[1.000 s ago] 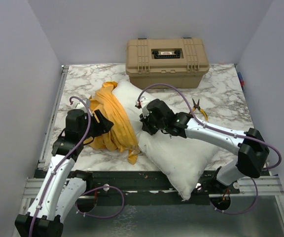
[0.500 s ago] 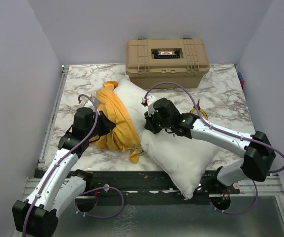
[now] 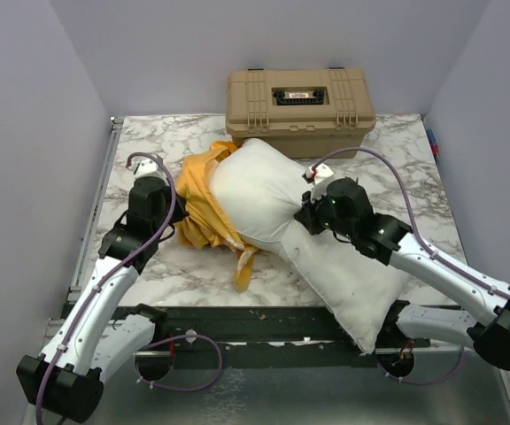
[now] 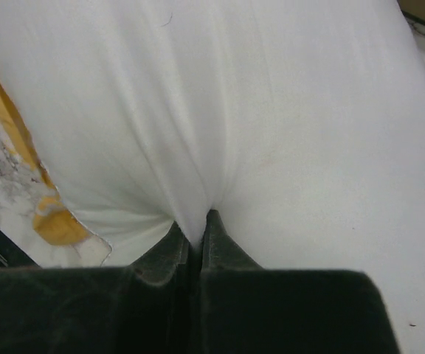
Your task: Remove the pillowcase from the pillow
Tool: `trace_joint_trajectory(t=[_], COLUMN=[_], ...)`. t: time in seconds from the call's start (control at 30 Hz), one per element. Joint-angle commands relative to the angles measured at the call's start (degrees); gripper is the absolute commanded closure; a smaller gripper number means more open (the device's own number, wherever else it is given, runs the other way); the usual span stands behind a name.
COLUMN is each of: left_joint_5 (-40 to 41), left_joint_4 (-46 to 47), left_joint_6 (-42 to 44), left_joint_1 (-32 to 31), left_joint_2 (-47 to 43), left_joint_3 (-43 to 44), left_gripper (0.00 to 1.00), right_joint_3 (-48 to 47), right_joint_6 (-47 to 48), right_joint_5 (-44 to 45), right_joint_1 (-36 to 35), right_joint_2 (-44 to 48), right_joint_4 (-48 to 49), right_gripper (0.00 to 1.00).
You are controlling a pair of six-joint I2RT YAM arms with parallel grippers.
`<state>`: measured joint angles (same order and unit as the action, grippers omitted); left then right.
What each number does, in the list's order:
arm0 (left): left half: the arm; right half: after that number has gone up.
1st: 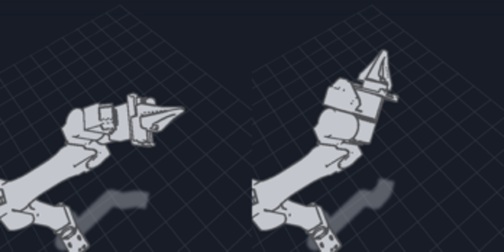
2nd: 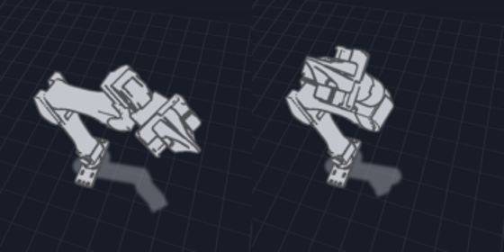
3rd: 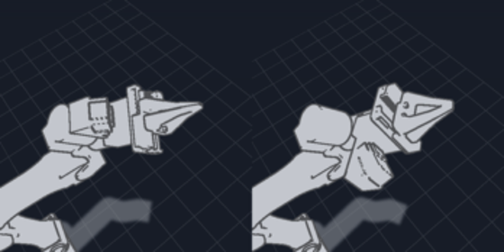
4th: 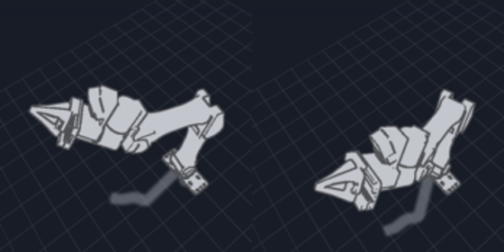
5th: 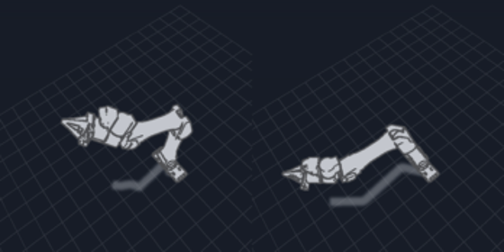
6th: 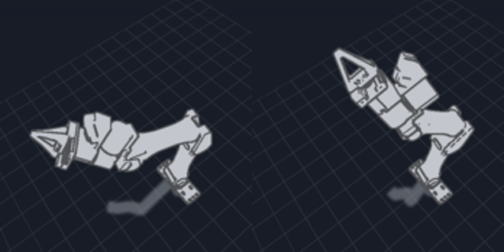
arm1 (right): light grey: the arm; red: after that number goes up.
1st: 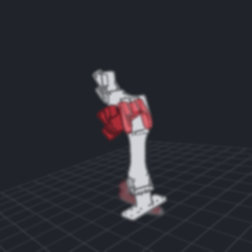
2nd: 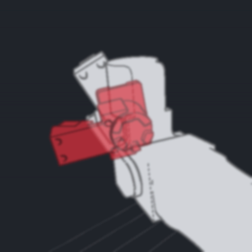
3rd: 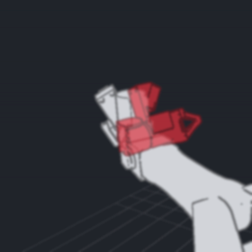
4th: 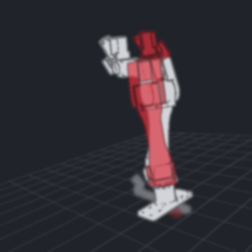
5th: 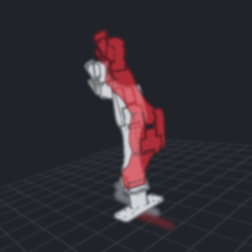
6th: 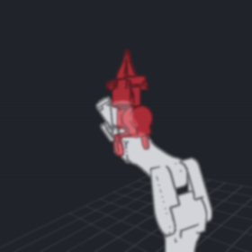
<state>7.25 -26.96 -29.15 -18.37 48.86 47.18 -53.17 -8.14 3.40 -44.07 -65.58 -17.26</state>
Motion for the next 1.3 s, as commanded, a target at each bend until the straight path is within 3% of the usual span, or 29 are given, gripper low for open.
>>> trace_joint_trajectory(t=[0.0,0.23,0.57,0.77,0.9,1.13,1.2,1.27], left_joint_5=[19.4,32.6,40.4,46.0,42.9,26.9,21.9,16.8], left_joint_4=[-0.4,3.2,6.1,8.4,9.0,7.1,6.5,6.6], left_joint_6=[5.1,8.5,15.4,17.8,18.1,18.5,18.2,18.2], left_joint_1=[0.4,0.7,5.2,5.7,5.6,5.6,5.6,5.6], left_joint_2=[0.8,3.5,6.8,5.8,5.4,5.4,4.1,2.1], left_joint_3=[4.8,6.2,8.9,5.6,5.6,11.3,12.1,11.4], left_gripper=[1.00,1.00,1.00,1.00,1.00,0.98,0.83,0.61], right_joint_3=[2.4,4.4,3.0,-0.3,-2.6,-4.8,-4.9,-5.0], right_joint_6=[-0.7,-1.3,-1.6,-1.9,-2.0,-2.9,-3.4,-3.7], right_joint_5=[4.9,4.0,-0.4,-0.1,0.2,3.6,3.7,3.6], right_joint_1=[1.0,1.1,1.1,1.1,1.0,1.0,1.1,1.1], right_joint_2=[5.6,9.9,15.1,16.5,16.8,16.6,16.4,16.1], right_joint_4=[-2.2,-2.0,-3.1,-4.3,-4.3,-3.3,-2.9,-2.7], right_gripper=[0.99,0.99,0.99,0.99,0.99,1.00,0.99,0.99])
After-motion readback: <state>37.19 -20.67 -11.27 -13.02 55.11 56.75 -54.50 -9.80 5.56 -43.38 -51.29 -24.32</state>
